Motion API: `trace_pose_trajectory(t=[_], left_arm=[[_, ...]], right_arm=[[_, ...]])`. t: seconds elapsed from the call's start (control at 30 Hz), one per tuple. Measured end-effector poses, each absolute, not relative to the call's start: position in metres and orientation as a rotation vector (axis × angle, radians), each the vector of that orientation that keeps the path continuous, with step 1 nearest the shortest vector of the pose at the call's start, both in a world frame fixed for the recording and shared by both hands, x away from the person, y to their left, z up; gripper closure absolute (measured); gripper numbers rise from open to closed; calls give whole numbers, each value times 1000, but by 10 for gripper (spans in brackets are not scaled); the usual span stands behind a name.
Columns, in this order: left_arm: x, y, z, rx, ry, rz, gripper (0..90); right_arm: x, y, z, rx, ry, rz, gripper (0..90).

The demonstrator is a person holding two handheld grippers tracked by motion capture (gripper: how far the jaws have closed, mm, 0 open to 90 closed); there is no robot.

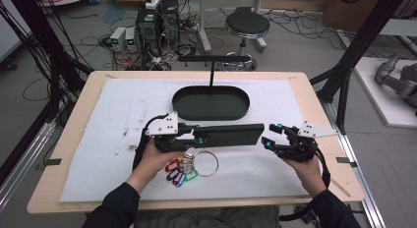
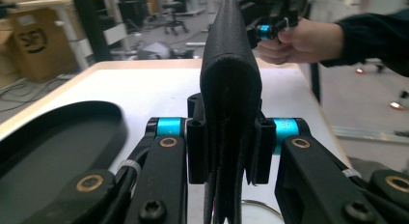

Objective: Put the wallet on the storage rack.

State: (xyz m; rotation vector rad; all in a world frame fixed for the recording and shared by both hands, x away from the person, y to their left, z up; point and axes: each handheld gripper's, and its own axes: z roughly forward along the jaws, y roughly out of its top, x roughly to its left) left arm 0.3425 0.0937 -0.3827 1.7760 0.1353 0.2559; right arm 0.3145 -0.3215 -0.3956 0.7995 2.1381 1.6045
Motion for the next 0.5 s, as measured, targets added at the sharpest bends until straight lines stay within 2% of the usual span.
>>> trace_pose_trajectory(t=[0.2, 0.5], left_arm=[[354, 98, -375, 1746, 225, 339, 745], [377, 98, -377, 1762, 357, 461, 745]], right_arm=[[316, -333, -401, 947, 2010, 1515, 376], [316, -337, -403, 937, 2006, 1426, 351]])
